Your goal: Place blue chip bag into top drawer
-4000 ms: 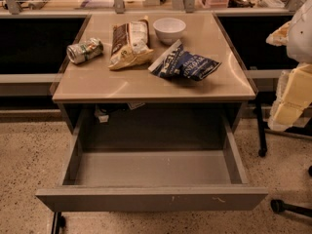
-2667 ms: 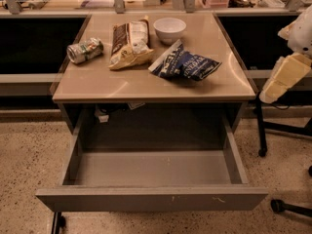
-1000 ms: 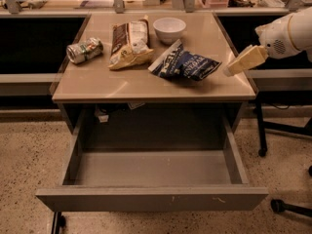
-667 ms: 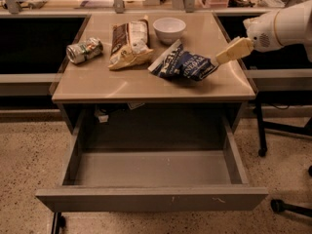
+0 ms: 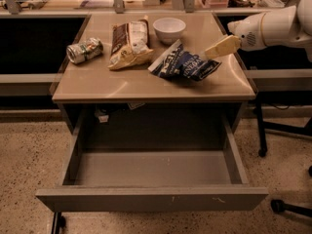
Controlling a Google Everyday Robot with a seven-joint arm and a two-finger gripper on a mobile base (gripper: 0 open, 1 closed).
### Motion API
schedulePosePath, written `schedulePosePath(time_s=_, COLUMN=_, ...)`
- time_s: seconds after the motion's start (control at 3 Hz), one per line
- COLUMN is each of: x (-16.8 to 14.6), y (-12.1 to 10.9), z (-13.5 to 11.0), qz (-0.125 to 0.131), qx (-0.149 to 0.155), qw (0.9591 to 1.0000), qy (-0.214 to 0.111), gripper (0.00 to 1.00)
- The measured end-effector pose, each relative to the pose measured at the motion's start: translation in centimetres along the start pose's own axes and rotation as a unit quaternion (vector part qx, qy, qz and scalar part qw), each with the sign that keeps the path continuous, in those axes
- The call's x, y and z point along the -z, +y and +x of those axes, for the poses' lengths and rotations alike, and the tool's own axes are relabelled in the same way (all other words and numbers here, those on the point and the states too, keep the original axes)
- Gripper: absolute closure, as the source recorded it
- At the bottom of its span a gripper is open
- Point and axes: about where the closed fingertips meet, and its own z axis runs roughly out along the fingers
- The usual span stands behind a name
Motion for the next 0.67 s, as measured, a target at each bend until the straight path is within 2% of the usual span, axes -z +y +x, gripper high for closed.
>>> schedulePosePath(time_s=0.33, x=-1.0, y=1.8, z=-0.1, qz=-0.057, qx=-0.033, qw=0.9976, qy=-0.021, gripper=0.00)
schedulePosePath(time_s=0.67, x=-2.5, y=3.7, z=-0.2, qz=-0.117, qx=-0.058, qw=0.9909, qy=-0.032, gripper=0.00)
